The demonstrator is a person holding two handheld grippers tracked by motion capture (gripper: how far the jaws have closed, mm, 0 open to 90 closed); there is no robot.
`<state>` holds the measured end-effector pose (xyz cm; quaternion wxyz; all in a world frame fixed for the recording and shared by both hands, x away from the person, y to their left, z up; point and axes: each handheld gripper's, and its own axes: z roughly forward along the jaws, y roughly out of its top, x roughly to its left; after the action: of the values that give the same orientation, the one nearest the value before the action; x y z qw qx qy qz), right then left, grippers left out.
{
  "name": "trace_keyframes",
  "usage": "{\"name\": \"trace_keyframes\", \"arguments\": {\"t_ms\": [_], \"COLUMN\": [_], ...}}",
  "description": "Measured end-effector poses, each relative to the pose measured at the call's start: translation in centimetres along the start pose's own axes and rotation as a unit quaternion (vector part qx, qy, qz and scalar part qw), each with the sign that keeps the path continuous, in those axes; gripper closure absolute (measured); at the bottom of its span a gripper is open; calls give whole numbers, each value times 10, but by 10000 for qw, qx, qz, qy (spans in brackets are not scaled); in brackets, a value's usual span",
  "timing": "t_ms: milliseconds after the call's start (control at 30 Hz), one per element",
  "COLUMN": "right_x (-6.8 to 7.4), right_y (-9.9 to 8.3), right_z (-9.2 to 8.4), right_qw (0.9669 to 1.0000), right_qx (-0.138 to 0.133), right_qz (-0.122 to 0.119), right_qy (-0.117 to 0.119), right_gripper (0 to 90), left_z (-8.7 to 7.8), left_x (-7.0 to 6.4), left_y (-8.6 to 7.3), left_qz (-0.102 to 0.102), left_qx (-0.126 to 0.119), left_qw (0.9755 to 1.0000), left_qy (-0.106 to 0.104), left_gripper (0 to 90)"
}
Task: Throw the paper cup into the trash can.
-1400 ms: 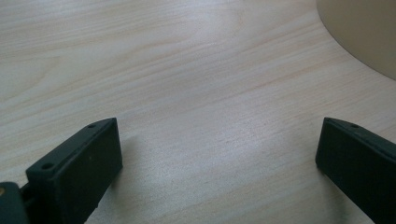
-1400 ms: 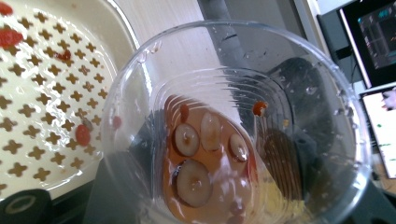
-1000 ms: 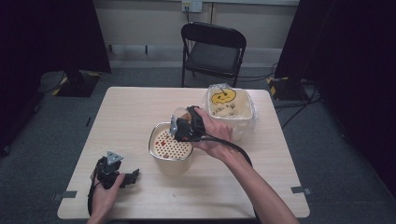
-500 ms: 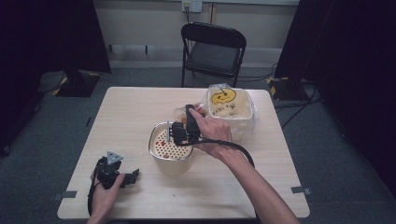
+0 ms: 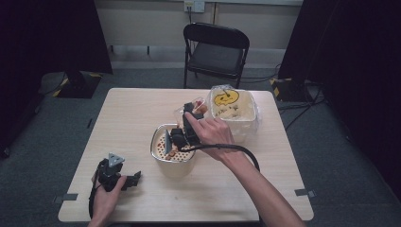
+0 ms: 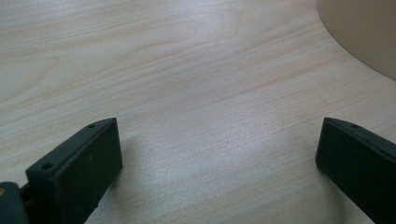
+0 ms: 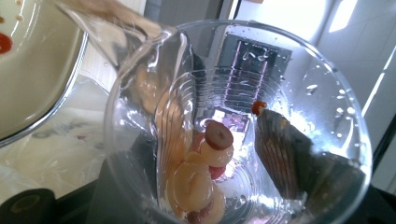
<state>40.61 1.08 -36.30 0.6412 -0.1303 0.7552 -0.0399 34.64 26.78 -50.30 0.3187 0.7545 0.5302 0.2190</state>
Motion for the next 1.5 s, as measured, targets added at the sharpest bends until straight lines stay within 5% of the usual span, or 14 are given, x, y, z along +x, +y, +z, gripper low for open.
{"name": "trace_keyframes", "arguments": {"t_ms": [367,600,667,700,733,1000,1067,1133,1500], "right_x": [9,15,17,18,19,25,26,27,26], "right_y": [4,6,7,8,8,10,10,10,9], "right_z": [-1,-3,-3,-2,-3,-1,-1,-1,-4], "right_qw": [9939,9815,9731,9701,9715,9601,9529,9497,9498], "right_qx": [272,407,471,481,488,484,534,499,510], "right_qz": [-910,-1548,-1882,-2018,-1972,-2406,-2647,-2761,-2734], "right_qy": [-562,-1054,-1243,-1258,-1226,-1339,-1380,-1391,-1432], "right_gripper": [484,484,484,484,484,486,486,486,489], "left_z": [0,0,0,0,0,0,0,0,0], "left_x": [0,0,0,0,0,0,0,0,0], "left_y": [0,0,0,0,0,0,0,0,0], "left_qz": [0,-1,-1,0,-5,0,-5,-5,-5], "left_qx": [-2,0,-1,0,-5,0,-4,-4,-6], "left_qw": [10000,10000,10000,10000,10000,10000,10000,10000,10000], "left_qy": [1,0,0,-1,1,0,2,1,1], "left_gripper": [0,0,0,0,0,0,0,0,0]}}
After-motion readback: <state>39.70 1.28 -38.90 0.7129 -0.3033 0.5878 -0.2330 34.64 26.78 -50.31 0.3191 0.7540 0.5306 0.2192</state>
